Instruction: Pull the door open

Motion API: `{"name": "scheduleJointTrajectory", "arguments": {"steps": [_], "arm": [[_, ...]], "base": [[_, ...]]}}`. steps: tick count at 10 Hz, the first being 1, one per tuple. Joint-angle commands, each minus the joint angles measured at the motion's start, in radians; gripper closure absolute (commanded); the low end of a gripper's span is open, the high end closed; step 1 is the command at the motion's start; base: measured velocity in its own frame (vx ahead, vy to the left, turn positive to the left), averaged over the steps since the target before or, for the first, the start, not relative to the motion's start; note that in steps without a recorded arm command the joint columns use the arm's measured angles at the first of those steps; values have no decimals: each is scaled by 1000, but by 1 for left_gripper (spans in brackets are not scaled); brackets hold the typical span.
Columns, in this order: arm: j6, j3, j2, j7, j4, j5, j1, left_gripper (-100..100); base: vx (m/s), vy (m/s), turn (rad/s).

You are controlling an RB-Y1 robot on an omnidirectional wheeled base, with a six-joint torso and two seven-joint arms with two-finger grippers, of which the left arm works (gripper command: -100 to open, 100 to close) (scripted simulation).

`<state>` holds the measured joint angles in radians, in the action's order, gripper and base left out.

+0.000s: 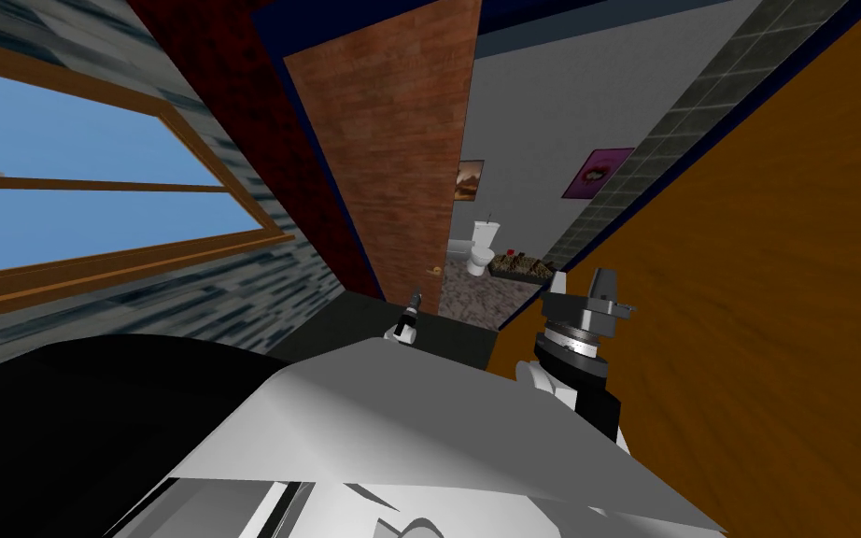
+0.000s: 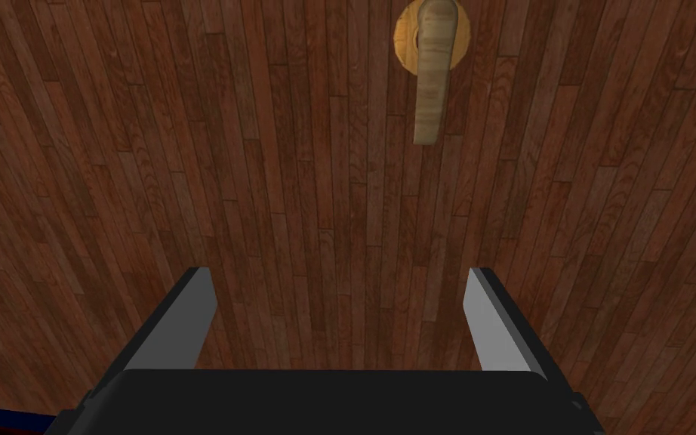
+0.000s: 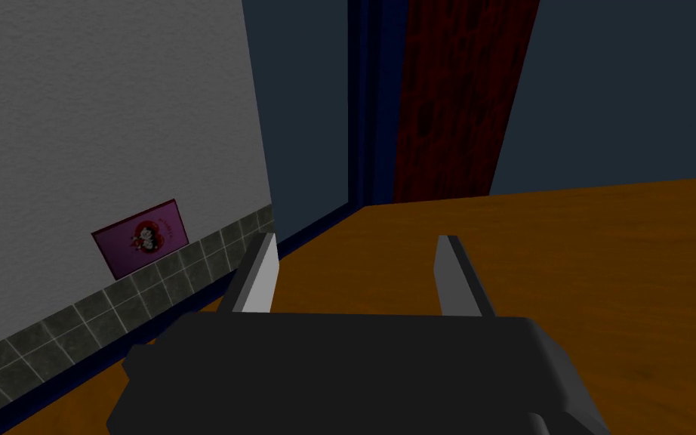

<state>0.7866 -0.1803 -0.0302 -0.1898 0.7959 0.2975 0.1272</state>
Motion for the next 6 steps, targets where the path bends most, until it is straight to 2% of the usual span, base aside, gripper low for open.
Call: {"name": "scheduleJointTrajectory", "arguments": {"steps": [1,5,6], "arm": [[6,-7,8,-6,-29,7,9,-100],[26,-21,25,-12,-117,25,45,-100],[35,-27,33,-15,-155,32,61,-100]], "base": [[107,12,-12],[96,17,-7],[141,17,6]]}}
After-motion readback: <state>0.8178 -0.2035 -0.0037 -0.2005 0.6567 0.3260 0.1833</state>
